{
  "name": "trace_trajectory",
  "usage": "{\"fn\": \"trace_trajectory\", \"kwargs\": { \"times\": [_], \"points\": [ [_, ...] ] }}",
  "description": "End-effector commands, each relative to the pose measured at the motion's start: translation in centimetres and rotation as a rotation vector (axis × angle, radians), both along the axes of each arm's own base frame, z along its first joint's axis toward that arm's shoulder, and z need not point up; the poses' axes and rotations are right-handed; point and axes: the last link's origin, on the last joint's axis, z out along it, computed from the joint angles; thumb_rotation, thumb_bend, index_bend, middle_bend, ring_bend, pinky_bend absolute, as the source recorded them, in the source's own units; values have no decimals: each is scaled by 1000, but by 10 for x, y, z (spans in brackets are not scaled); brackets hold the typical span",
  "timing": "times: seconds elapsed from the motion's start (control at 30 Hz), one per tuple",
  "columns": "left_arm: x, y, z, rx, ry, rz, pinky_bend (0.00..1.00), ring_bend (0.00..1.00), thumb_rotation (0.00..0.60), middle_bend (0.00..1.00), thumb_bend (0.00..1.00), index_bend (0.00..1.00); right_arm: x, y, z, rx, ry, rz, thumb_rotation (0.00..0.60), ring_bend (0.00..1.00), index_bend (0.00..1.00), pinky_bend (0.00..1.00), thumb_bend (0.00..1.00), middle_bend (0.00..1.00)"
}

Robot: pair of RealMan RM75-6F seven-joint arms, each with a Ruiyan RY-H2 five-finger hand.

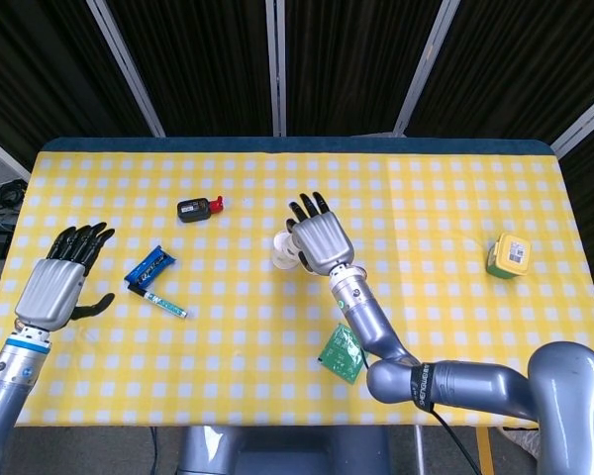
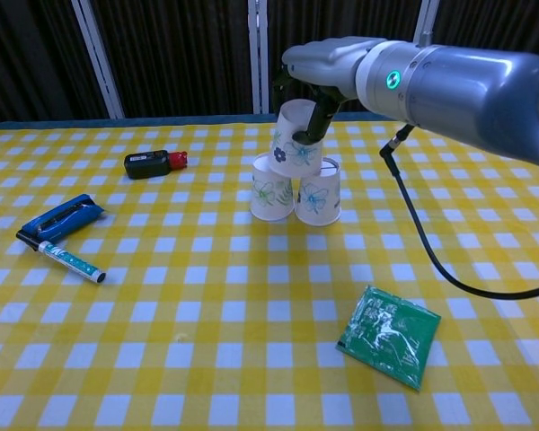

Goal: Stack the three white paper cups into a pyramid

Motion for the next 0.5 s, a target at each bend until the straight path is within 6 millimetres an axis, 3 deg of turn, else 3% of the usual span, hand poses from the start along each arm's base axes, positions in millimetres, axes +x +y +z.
{"fn": "trace_trajectory", "kwargs": {
  "times": [0.03, 0.23, 0.4, 0.5],
  "points": [
    [-1, 0, 0, 3, 1, 3, 0, 0, 600, 0, 274, 0, -1, -1, -3, -1, 0, -2, 600, 0, 498, 0, 313, 137],
    [-2, 2, 1, 0, -4, 10, 0, 0, 600, 0, 274, 0, -4, -6, -6, -14, 3, -3, 600, 0, 445, 0, 271, 114],
    [-2, 3, 0, -8, 0, 12, 0, 0, 600, 0, 274, 0, -1, -6, -4, -25, -5, 9, 600, 0, 278, 0, 207, 51],
    [-2, 3, -1, -11, 4, 14, 0, 0, 600, 0, 274, 0, -1, -4, -2, -33, 6, 15, 600, 0, 236, 0, 195, 30]
  ]
}}
